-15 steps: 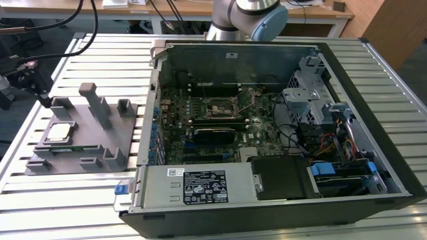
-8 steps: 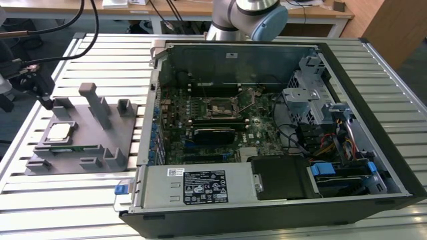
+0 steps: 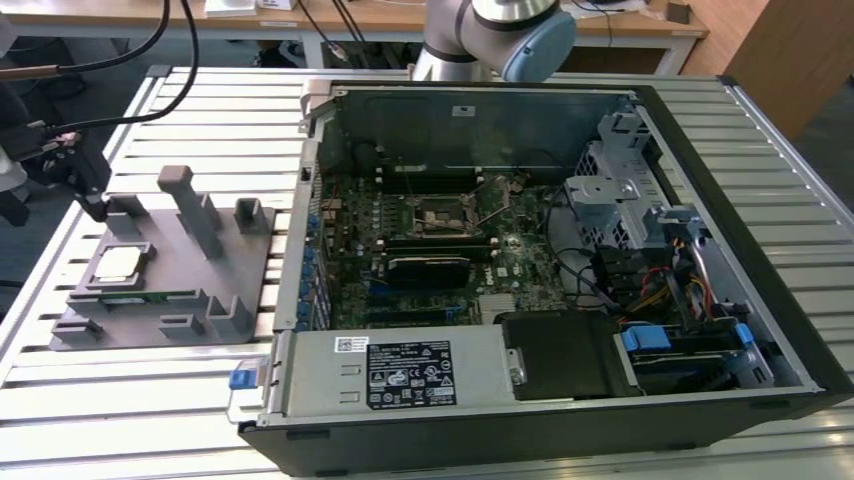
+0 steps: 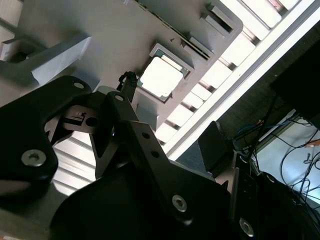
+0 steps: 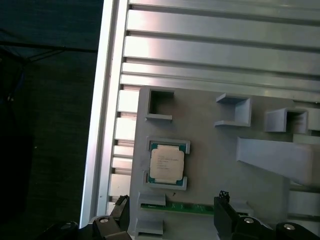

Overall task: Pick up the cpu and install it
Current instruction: 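Pick up the cpu and move it towards the insertion slot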

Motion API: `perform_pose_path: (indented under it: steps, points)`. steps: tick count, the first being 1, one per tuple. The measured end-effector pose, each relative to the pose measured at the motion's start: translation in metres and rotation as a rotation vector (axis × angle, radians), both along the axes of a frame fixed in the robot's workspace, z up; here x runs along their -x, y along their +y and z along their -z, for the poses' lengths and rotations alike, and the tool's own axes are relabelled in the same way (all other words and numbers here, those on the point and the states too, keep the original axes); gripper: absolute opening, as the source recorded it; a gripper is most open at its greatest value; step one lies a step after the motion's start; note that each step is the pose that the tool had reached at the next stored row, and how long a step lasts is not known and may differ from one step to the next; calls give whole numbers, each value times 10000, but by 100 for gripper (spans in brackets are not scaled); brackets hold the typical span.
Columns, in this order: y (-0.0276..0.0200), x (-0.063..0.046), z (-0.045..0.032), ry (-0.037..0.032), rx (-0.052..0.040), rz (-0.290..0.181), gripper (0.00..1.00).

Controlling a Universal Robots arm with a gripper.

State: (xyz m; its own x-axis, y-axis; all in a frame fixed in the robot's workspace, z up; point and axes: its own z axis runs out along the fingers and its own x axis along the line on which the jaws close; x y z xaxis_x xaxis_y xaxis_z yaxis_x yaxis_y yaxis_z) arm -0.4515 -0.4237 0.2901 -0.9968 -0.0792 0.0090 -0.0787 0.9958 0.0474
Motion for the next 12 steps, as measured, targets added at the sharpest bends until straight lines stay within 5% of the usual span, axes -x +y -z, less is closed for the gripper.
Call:
perform_pose_path:
  steps: [12]
  points:
    - [0,0,115,0,0,4,76]
